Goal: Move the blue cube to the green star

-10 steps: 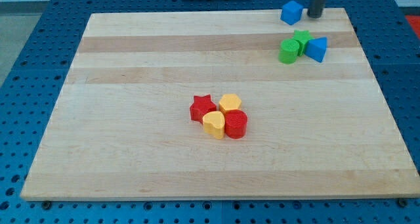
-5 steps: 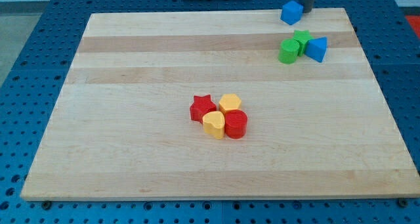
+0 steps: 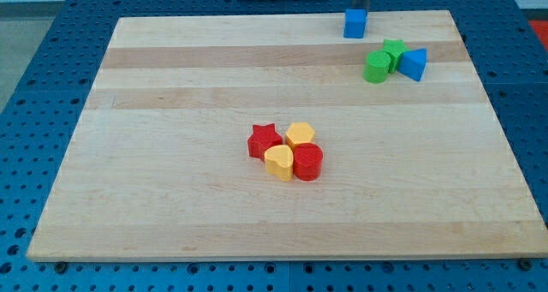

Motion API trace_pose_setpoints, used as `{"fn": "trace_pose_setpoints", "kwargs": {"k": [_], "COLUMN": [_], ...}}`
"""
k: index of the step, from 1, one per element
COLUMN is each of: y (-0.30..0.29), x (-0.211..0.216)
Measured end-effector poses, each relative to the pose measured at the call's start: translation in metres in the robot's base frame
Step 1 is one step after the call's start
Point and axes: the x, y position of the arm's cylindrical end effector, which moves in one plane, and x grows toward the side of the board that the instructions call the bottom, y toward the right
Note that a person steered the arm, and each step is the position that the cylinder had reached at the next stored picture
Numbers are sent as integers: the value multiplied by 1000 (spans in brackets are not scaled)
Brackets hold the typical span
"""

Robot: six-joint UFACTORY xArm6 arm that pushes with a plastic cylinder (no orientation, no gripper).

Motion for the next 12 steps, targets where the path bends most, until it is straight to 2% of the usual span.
{"fn": "trace_pose_setpoints", "kwargs": {"k": [2,3,5,8,12], "y": [0,-12,-67,-29,-28], "x": [14,8,11,22,53]}}
